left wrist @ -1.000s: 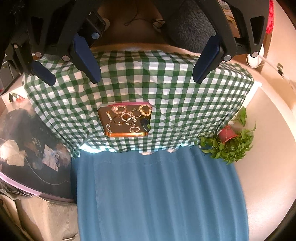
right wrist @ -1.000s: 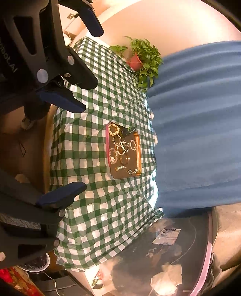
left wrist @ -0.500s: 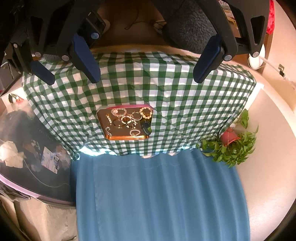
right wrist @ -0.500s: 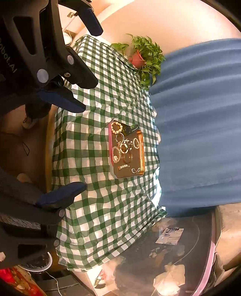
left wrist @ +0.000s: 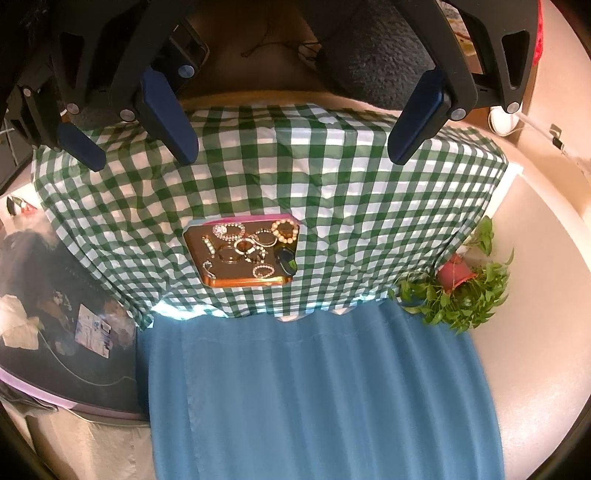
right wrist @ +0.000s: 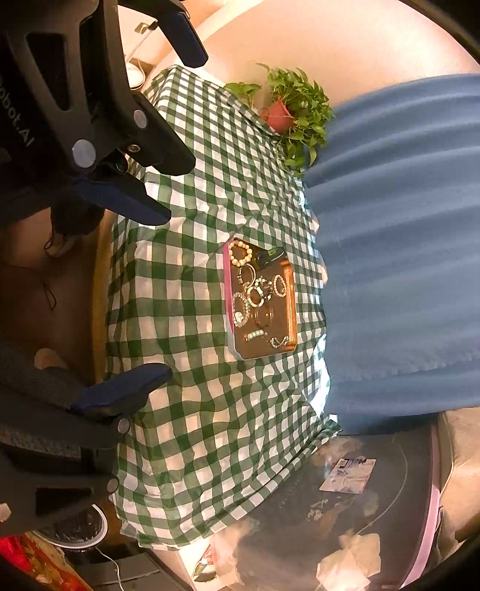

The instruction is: Organize jewelry

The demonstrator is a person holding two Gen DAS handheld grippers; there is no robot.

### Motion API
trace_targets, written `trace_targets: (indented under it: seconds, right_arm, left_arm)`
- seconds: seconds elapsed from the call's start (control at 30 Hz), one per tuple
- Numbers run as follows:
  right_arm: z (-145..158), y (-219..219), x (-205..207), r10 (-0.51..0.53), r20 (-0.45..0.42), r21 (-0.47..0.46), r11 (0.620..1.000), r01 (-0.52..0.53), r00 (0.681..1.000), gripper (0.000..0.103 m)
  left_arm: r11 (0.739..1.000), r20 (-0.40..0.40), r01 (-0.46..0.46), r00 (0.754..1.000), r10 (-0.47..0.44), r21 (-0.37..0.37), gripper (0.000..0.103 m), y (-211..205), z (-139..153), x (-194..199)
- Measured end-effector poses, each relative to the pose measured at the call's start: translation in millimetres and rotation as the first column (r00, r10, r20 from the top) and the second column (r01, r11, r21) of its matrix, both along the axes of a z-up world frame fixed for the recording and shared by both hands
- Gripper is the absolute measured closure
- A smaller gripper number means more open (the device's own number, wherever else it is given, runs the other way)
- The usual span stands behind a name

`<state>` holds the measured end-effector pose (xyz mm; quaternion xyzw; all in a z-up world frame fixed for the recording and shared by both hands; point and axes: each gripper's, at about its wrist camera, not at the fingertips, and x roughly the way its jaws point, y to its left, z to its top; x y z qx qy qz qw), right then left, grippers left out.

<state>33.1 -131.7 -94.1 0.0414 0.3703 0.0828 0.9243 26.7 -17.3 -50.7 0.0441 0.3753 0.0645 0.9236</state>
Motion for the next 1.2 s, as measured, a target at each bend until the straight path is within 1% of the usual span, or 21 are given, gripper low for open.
trace_targets:
  seconds: [0.23, 0.63, 0.8, 1.2]
  right_arm:
    - [0.6, 0.7, -0.3, 0.0, -0.002, 0.005, 1.0, 0.0, 1.0, 0.028]
    - [0.8, 3.5, -2.9, 0.0, -0.003, 0.006, 1.0, 0.0, 1.0, 0.028]
    - [-0.3, 7.6, -4.8, -0.008, -0.008, 0.012, 1.0, 0.008, 1.0, 0.028]
    - [-0.7, 6.3, -4.3, -0.006, -0.016, 0.02, 1.0, 0.006, 1.0, 0.028]
  left_arm:
    - [1.0, 0.0, 0.001, 1.0, -0.001, 0.009, 0.001, 2.8, 2.7, -3.1]
    - [1.0, 0.004, -0.004, 1.0, 0.004, 0.002, 0.001, 4.0, 3.2, -3.9]
    - [1.0, -0.007, -0.002, 1.0, 0.002, 0.012, 0.001, 5.8, 3.4, -7.3]
    - [1.0, -0.011, -0.01, 1.0, 0.01, 0.009, 0.001, 0.8, 2.8, -6.9]
